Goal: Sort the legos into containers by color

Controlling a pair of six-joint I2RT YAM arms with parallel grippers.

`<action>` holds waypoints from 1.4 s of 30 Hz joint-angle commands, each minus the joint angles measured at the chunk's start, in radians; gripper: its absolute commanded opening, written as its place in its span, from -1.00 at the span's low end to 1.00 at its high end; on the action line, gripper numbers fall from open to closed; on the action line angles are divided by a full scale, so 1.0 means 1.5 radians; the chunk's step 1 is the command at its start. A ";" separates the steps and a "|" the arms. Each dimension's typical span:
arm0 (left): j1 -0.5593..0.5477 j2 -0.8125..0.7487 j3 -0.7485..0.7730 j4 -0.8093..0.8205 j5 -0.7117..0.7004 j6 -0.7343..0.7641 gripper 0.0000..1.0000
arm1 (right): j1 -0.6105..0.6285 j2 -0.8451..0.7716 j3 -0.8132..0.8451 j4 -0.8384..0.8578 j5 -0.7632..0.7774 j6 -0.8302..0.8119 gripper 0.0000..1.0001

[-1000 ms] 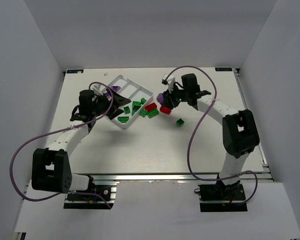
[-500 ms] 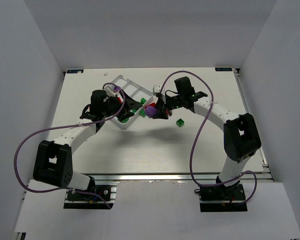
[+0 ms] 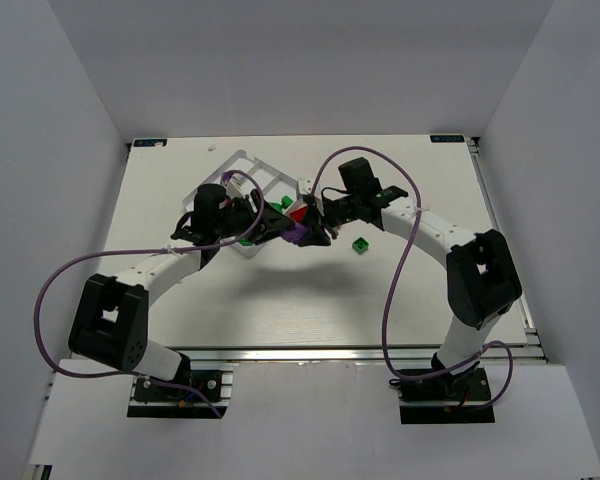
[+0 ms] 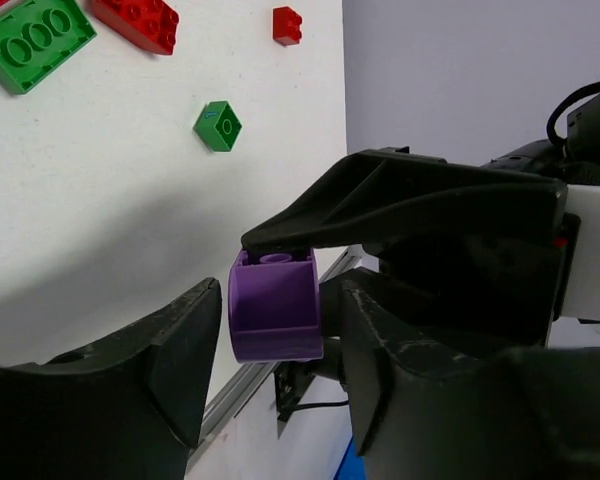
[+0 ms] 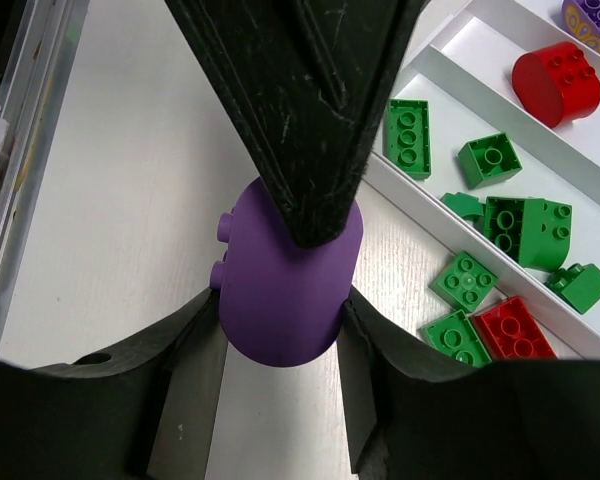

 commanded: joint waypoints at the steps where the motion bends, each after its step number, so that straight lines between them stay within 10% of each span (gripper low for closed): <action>1: -0.002 -0.002 -0.010 0.022 0.026 0.000 0.17 | -0.001 -0.028 0.021 0.017 -0.015 0.005 -1.00; 6: -0.002 0.018 0.005 0.022 0.040 0.003 -0.55 | -0.001 -0.030 0.021 0.021 -0.010 0.016 -1.00; 9: -0.002 0.034 0.028 0.006 0.046 0.014 -0.76 | 0.000 -0.033 0.018 0.025 0.011 0.033 -0.35; 10: -0.002 0.037 0.037 -0.003 0.044 0.031 -0.92 | 0.000 -0.034 0.015 0.043 0.038 0.045 0.40; 12: 0.005 0.044 0.077 -0.062 0.028 0.060 -0.95 | 0.000 -0.037 0.004 0.060 0.066 0.072 0.79; 27: 0.185 0.162 0.347 -0.359 -0.365 0.219 -1.00 | -0.007 -0.110 -0.119 0.160 0.269 0.173 0.64; 34: 0.197 0.302 0.507 -0.384 -0.484 0.203 -1.00 | -0.011 -0.143 -0.133 0.153 0.283 0.187 -0.64; 36: 0.198 0.341 0.533 -0.388 -0.497 0.208 -1.00 | -0.015 -0.148 -0.138 0.157 0.302 0.195 -0.58; 42: 0.199 0.423 0.624 -0.407 -0.497 0.216 -0.93 | -0.040 -0.157 -0.142 0.152 0.361 0.219 0.42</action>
